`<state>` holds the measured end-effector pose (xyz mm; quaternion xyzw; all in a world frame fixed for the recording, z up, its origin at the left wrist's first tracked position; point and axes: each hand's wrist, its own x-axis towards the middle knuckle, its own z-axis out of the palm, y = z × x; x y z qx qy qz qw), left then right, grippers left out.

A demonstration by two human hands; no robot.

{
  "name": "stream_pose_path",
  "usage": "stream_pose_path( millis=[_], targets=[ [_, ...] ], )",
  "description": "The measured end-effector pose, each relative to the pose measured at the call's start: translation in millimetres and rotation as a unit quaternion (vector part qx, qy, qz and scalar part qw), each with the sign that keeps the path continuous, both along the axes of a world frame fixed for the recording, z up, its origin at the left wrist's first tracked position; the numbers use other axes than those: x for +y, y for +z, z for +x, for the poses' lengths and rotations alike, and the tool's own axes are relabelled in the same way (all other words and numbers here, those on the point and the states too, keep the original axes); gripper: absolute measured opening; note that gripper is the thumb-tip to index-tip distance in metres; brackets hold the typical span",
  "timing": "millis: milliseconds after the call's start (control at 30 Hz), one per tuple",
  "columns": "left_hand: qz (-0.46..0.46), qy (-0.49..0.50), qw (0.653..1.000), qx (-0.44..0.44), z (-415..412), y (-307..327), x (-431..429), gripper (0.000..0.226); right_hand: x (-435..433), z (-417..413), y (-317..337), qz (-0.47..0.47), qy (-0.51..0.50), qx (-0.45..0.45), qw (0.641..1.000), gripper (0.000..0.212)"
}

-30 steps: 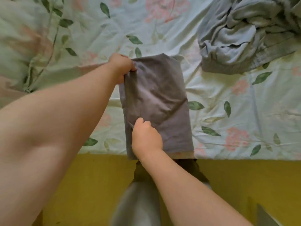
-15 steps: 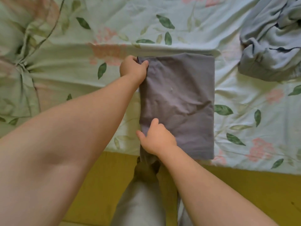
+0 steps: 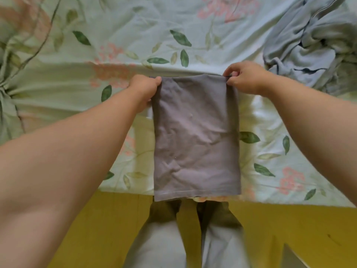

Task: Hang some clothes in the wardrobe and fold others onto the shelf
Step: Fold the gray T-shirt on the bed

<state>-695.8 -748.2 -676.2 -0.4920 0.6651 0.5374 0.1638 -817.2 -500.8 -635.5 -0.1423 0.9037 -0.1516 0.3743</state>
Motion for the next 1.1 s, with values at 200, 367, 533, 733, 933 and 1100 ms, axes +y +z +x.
stream_pose_path(
  millis=[200,367,533,733,933,1100],
  targets=[
    [0.031,0.008,0.999,0.043,3,-2,4,0.005,6,-25,4,0.052,0.066,-0.093,0.992,0.018],
    [-0.014,-0.005,0.996,0.084,4,-7,4,0.019,13,-39,-12,0.031,0.019,-0.08,0.996,0.014],
    [-0.031,0.028,0.997,0.065,0,-15,8,0.02,17,-45,-4,-0.04,-0.015,-0.176,0.983,0.014],
    [-0.113,-0.031,0.991,0.071,-3,-13,21,0.03,7,-47,11,0.118,0.25,-0.07,0.959,0.042],
    [-0.204,-0.084,0.975,0.015,-14,0,35,0.042,2,-55,15,0.103,0.26,-0.089,0.956,0.029],
    [-0.371,-0.367,0.848,0.095,-41,24,75,0.036,14,-55,8,0.044,0.179,-0.153,0.971,0.03]
  ],
)
